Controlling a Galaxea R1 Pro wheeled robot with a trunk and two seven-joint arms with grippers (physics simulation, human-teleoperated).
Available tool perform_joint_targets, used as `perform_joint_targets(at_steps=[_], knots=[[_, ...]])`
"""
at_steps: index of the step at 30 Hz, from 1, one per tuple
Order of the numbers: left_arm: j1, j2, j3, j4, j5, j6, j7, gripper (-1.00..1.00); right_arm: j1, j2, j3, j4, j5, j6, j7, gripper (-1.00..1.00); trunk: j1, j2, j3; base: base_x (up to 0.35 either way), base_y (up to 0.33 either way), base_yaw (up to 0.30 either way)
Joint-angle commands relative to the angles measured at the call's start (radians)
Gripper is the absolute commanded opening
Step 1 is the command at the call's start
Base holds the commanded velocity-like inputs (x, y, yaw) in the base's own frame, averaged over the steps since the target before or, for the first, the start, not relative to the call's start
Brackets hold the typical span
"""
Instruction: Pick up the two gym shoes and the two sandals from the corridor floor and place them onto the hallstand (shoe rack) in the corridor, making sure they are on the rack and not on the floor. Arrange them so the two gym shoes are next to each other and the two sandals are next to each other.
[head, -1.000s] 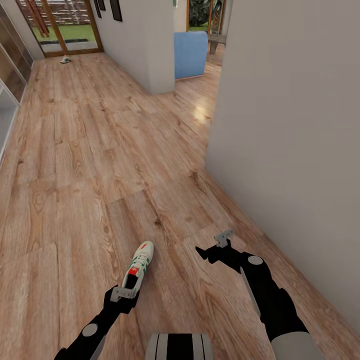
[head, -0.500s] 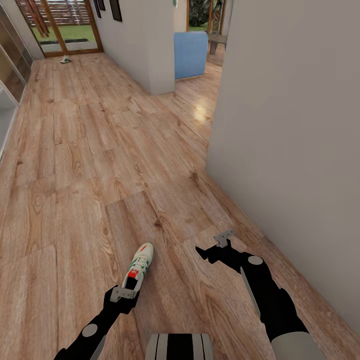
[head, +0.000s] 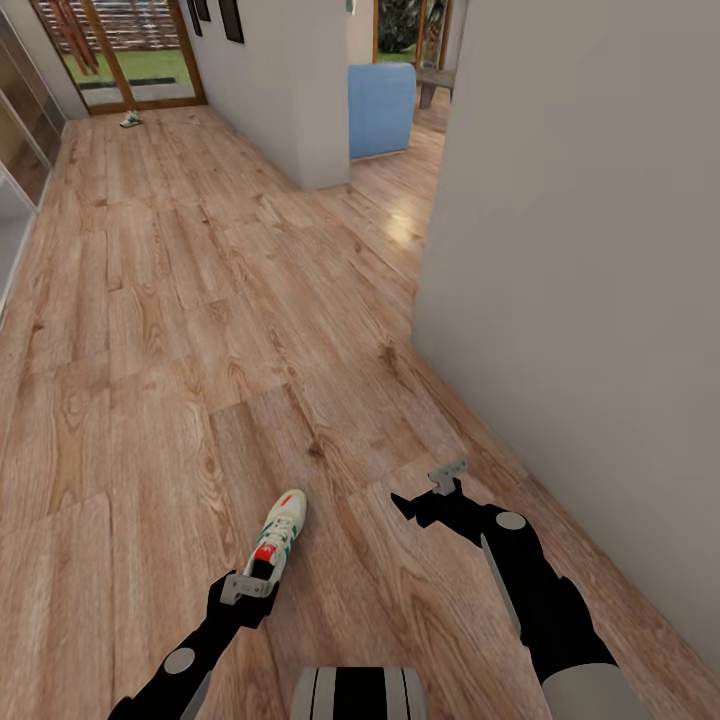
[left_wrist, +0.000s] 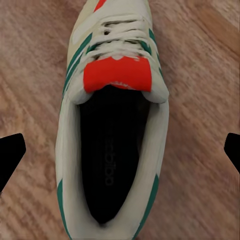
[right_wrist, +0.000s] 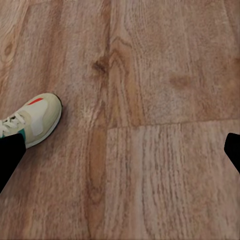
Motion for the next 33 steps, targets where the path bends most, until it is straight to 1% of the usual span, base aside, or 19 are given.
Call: perform_joint_targets(at_steps=[1, 20, 33], knots=[[0.000, 0.000, 0.006, 0.000, -0.010, -0.004, -0.005, 1.00, 0.000, 0.001, -0.001, -0.002, 0.009, 0.003, 0.006, 1.00, 0.000, 0.000, -0.001, 0.041, 0.000, 0.000], [0.000, 0.000, 0.008, -0.001, -0.007, -0.005, -0.005, 1.00, 0.000, 0.001, -0.001, -0.002, 0.009, 0.003, 0.005, 1.00, 0.000, 0.000, -0.002, 0.008, 0.000, 0.000], [0.000, 0.000, 0.008, -0.001, -0.008, -0.005, -0.005, 1.00, 0.000, 0.001, -0.001, -0.003, 0.009, 0.003, 0.005, 1.00, 0.006, -0.003, -0.067, 0.000, 0.000, 0.000]])
